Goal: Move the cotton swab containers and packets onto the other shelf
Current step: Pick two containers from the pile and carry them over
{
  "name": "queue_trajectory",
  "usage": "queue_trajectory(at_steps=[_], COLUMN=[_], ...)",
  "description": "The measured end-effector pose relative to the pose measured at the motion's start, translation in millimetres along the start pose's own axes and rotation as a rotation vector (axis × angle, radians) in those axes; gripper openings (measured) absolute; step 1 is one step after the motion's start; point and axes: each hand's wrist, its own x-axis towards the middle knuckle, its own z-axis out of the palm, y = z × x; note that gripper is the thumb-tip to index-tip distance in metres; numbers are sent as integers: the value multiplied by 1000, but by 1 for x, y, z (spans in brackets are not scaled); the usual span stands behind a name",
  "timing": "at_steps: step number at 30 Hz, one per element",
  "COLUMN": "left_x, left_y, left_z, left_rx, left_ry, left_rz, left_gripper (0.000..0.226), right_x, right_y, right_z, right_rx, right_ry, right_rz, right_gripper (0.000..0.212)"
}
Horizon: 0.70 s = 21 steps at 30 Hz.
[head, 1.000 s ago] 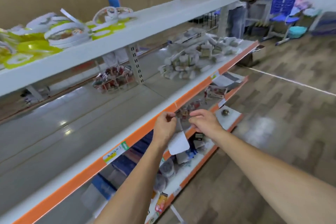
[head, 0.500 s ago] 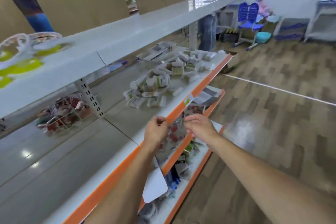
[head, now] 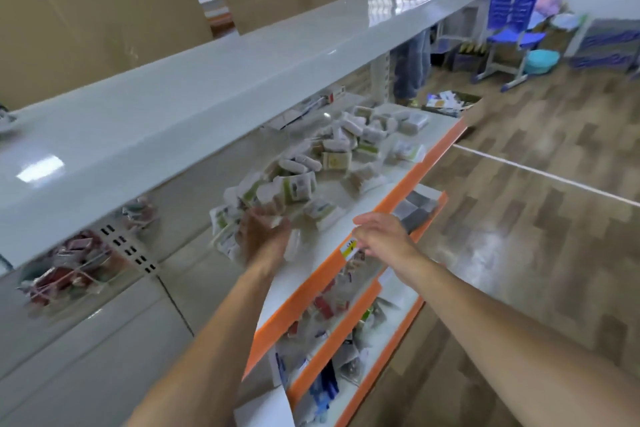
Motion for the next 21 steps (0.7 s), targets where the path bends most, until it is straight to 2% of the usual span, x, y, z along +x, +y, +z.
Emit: queue_trajectory(at_steps=[4,7,10,12,14,17,21], left_x=[31,52,69,75,76,77,77], left_y=[13,23,28,23,16,11,13], left_z=[29,49,61,66,70,69,61], left_rx=[15,90,126,125,98,76,-121], left_ry=[160,258,319,319,327,440,492], left_rz=[-20,-104,-196,-220,-193,-201,-254], left_gripper=[65,83,94,94,91,79,69], right_x=[48,86,116,133,146,164,189], right_y=[-18,-33,-46,-49,-50,-54,-61], right_z=[-22,-41,-62,-74,-82,-90,-90], right_rx=[-43,-104,-145,-158,-185,-258,-403], right_ry=[-73,-113,-166,-197,-231,-277,-312], right_rz=[-34,-58,-54,-58,-71,-90,-172], right_gripper=[26,20,31,40,35,34,17])
